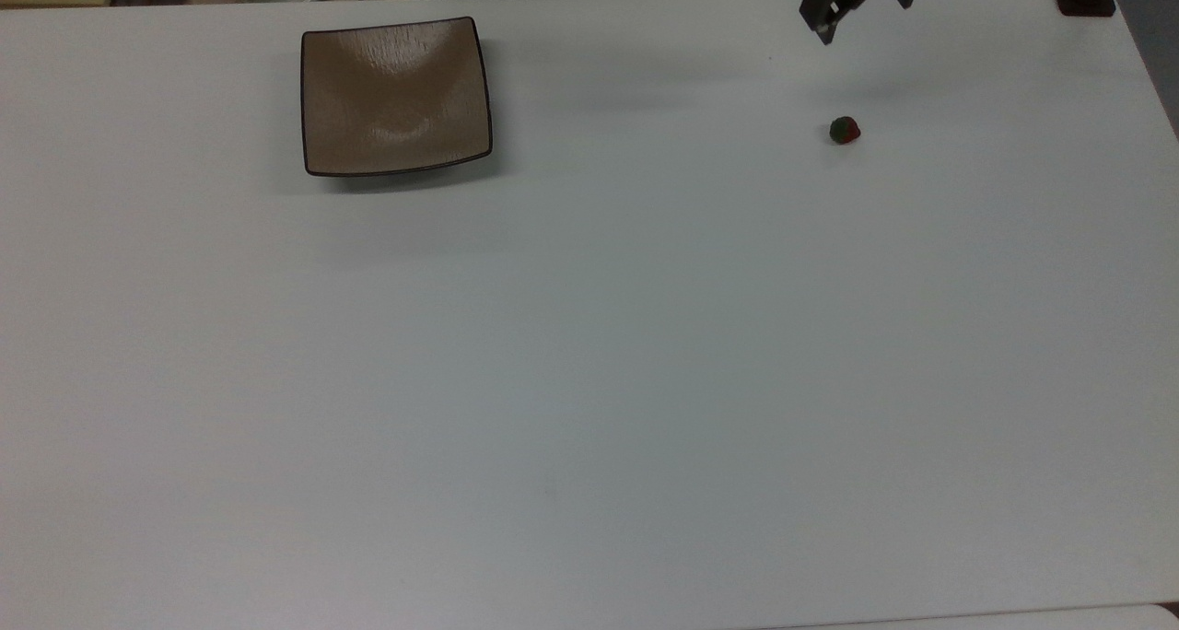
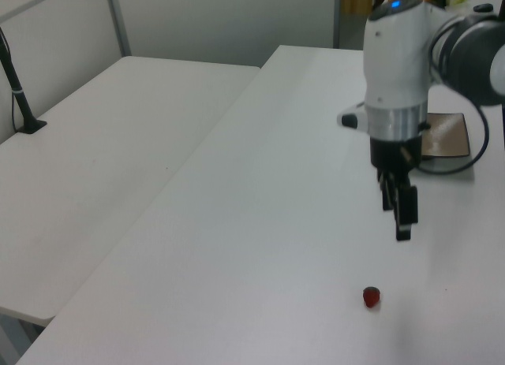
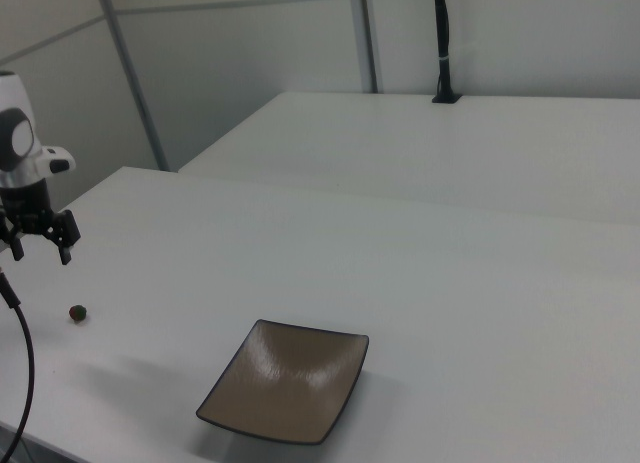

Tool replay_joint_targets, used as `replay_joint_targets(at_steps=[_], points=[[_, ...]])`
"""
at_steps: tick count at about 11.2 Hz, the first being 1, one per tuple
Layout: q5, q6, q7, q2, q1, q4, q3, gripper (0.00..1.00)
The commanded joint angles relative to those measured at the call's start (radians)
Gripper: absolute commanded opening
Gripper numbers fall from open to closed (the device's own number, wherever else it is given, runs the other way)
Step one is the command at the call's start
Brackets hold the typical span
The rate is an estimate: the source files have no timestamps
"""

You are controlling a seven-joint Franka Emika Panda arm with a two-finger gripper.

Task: Strawberries on a ceramic plate
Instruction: 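Move the open gripper over to the small red strawberry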

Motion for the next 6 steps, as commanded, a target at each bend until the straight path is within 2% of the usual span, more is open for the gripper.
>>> replay_joint_targets(at_steps=[1, 3, 6], points=[[0.02, 0.127, 0.027, 0.054, 0.017, -0.046, -0.003, 1.0], [0.004, 0.186, 0.023, 0.073, 0.026, -0.076, -0.003, 1.0], [-0.089, 0.247, 0.018, 0.116, 0.045, -0.117, -0.003, 1.0]])
